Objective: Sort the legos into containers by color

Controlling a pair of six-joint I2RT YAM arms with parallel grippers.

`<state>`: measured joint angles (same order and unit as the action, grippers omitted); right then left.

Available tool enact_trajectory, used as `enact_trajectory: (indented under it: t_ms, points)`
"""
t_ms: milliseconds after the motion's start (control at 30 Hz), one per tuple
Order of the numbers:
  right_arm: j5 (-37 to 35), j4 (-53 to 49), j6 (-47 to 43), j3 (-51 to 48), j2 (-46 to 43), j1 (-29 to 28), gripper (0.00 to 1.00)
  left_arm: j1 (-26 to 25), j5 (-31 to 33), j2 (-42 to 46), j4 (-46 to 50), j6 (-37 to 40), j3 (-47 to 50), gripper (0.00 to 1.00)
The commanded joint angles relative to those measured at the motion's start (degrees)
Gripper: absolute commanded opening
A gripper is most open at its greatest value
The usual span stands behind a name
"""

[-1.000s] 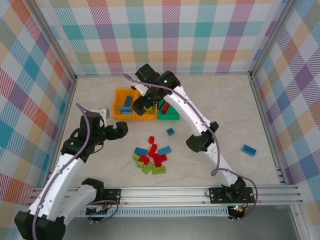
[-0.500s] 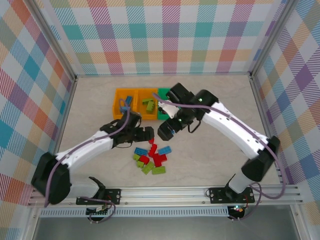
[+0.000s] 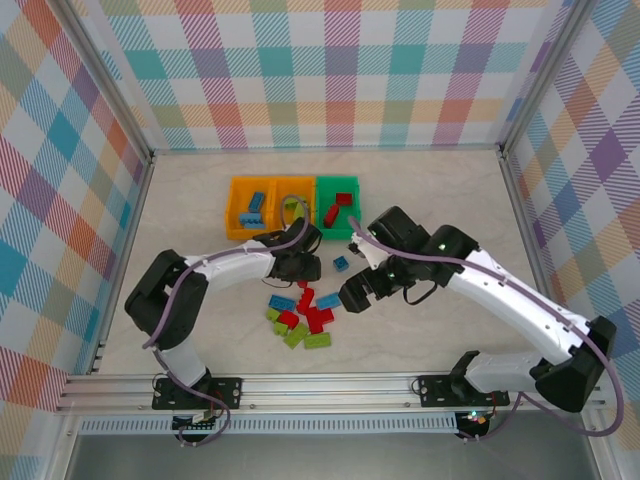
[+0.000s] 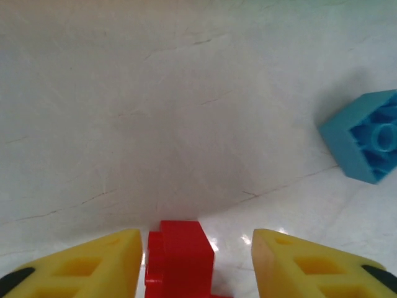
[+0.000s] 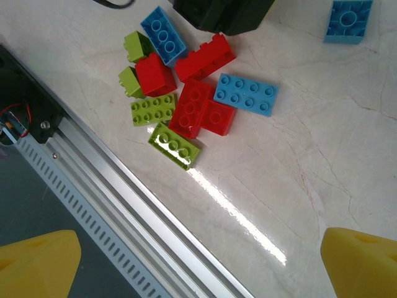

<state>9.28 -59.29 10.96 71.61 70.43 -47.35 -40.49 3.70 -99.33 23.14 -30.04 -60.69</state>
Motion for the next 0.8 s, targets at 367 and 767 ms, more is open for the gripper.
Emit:
enact_trajectory:
  t_ms: [367,767]
  points:
    - [-9.27,7.88,6.24,-4.57,-8.12,-0.37,1.00,-2.81,3.09,5.39,2.40,1.04,-4.93,0.16]
    - [-22.12,12.44,15.59,-12.16,-16.32,0.86,1.00,-1.52,16.74,-10.24,-6.70,10.71,-29.63,0.18]
